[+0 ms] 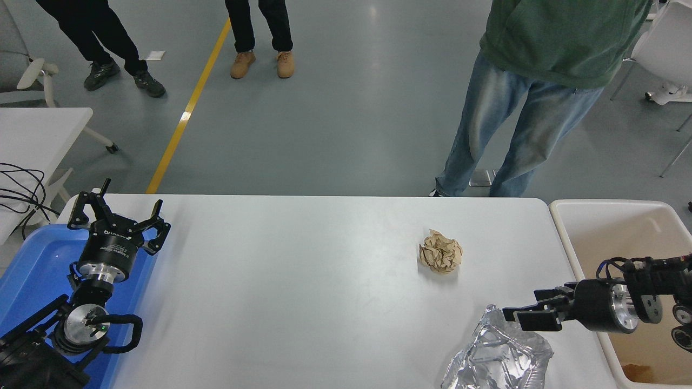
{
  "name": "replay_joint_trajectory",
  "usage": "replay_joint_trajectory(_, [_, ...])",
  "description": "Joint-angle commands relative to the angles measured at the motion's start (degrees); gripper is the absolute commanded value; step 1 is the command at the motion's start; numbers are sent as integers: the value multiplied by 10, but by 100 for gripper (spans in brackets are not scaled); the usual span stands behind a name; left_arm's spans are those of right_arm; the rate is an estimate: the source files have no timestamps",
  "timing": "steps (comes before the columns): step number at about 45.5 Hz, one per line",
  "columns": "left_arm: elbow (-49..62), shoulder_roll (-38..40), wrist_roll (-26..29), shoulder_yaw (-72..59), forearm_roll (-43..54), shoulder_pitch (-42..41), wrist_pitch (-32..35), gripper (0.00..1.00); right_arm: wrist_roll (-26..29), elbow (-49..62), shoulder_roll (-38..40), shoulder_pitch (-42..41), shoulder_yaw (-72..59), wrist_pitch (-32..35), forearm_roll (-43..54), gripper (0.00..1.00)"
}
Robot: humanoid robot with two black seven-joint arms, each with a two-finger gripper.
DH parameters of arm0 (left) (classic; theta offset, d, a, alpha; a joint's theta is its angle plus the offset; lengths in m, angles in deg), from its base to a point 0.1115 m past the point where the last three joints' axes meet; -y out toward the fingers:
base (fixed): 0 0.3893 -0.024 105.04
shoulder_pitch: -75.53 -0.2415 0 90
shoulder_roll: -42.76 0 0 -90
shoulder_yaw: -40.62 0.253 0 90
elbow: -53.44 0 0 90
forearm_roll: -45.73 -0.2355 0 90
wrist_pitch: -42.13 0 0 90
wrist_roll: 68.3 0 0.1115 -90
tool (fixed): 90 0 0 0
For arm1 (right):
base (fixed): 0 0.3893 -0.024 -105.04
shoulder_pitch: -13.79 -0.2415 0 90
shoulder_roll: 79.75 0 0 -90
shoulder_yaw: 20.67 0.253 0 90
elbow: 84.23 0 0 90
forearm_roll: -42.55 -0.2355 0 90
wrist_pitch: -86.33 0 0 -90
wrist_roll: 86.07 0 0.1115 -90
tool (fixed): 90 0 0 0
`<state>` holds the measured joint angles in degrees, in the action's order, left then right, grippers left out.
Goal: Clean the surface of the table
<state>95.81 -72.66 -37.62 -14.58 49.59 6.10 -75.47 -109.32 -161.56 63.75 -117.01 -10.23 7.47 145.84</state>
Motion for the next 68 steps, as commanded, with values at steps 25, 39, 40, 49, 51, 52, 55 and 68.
replay_joint_trajectory(25, [0, -1, 0, 0, 0, 0, 0, 99, 0, 73, -59, -43, -117, -114, 50, 99])
replay_joint_trajectory(39, [0, 0, 0, 0, 0, 0, 0, 99, 0, 107, -95, -43, -165, -189, 50, 99])
replay_joint_trajectory(40, [0, 0, 0, 0, 0, 0, 0, 99, 0, 111, -96, -44, -168, -192, 49, 99])
replay_joint_trajectory(49, [0, 0, 0, 0, 0, 0, 0, 99, -5, 135, -100, -44, -173, -199, 49, 99])
replay_joint_trajectory(51, [0, -1, 0, 0, 0, 0, 0, 99, -5, 141, -100, -42, -174, -200, 49, 99])
replay_joint_trajectory(52, [0, 0, 0, 0, 0, 0, 0, 99, -5, 143, -100, -41, -174, -200, 49, 99])
replay_joint_trajectory(55, [0, 0, 0, 0, 0, 0, 0, 99, -5, 153, -99, -38, -175, -200, 50, 99])
replay_joint_trajectory(68, [0, 0, 0, 0, 0, 0, 0, 99, -16, 179, -97, -37, -201, -202, 47, 99])
